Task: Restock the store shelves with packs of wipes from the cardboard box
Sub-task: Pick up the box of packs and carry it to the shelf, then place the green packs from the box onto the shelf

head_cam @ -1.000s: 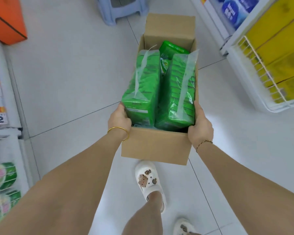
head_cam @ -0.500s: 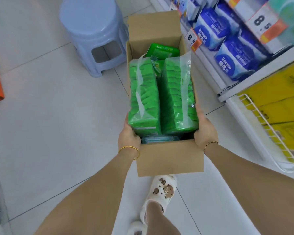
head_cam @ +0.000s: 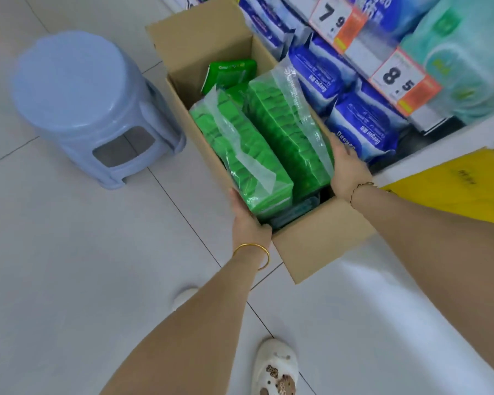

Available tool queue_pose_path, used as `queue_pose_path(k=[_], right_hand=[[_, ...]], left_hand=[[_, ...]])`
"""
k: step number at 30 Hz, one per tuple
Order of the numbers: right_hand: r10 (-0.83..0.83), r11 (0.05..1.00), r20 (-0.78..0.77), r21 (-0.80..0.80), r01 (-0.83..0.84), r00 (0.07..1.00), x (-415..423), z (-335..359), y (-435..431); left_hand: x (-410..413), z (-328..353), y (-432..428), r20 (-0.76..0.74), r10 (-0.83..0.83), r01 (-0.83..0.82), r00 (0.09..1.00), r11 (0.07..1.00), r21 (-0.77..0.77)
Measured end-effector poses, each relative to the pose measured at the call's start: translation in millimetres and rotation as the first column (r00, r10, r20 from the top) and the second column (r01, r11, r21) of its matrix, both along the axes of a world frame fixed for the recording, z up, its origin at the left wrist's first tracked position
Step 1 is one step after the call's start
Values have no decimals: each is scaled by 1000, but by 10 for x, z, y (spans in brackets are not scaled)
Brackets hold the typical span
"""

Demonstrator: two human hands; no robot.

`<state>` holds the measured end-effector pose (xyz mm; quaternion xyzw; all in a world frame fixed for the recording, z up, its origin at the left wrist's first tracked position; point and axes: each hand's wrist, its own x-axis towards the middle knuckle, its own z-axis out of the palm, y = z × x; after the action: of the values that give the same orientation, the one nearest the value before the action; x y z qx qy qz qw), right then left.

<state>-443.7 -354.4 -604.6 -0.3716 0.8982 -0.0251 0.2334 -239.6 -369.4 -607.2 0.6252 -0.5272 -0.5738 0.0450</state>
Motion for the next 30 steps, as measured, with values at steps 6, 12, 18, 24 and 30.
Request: queue_pose_path(k=[6, 12, 18, 24, 30], right_hand=[[-160, 974, 17, 168, 155, 987, 398, 712, -246], [-184, 957, 146, 253, 143, 972, 999, 1582, -762], [-358, 918, 278, 280, 281, 892, 1327, 2245, -1442], [-446, 891, 362, 260, 371, 818, 1180, 2703, -1920], [-508, 862, 427, 254, 440, 749, 823, 2986, -2292]], left_hand=[[159, 761, -607, 191, -456, 422, 869, 886, 193], [351, 1665, -1509, 174, -564, 524, 807, 821, 228], [375, 2468, -2453, 194, -774, 762, 603, 631, 148], [42, 2976, -3063, 273, -887, 907, 373, 411, 95], [-612, 3454, -3566, 262, -934, 956, 244, 276, 93]])
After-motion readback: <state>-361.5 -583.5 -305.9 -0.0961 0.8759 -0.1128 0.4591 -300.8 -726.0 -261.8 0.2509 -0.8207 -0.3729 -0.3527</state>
